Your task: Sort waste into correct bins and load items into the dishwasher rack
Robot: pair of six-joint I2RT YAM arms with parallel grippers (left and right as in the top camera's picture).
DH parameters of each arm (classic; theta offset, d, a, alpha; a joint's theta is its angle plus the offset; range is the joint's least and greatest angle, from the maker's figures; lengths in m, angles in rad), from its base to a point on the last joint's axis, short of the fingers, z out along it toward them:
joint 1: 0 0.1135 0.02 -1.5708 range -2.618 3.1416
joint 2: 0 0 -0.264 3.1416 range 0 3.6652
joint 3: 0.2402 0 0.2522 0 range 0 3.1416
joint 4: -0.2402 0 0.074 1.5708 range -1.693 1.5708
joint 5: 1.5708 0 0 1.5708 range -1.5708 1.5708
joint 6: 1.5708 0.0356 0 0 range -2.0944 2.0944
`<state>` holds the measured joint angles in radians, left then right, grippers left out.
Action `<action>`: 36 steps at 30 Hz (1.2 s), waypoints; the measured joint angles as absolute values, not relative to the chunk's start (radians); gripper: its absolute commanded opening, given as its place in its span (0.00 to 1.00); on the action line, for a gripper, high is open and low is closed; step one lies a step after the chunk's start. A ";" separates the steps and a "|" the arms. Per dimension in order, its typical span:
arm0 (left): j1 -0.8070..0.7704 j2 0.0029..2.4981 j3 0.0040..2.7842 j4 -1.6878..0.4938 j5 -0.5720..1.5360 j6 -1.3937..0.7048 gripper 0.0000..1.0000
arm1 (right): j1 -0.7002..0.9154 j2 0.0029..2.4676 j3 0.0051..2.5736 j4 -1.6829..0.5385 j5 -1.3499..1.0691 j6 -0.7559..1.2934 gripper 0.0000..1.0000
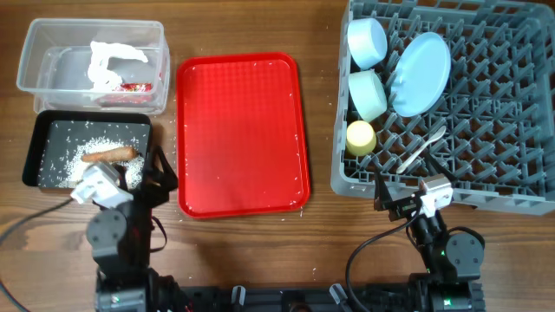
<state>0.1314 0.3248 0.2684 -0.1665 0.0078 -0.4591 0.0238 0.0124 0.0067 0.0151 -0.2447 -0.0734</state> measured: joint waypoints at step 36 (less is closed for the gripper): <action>0.126 0.015 0.042 -0.133 0.014 -0.274 1.00 | 0.024 0.013 0.007 0.016 -0.242 -0.073 1.00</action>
<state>0.1261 0.0147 0.0422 -0.1329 0.0135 -0.2741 0.0238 0.0128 0.0067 0.0162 -0.2420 -0.0734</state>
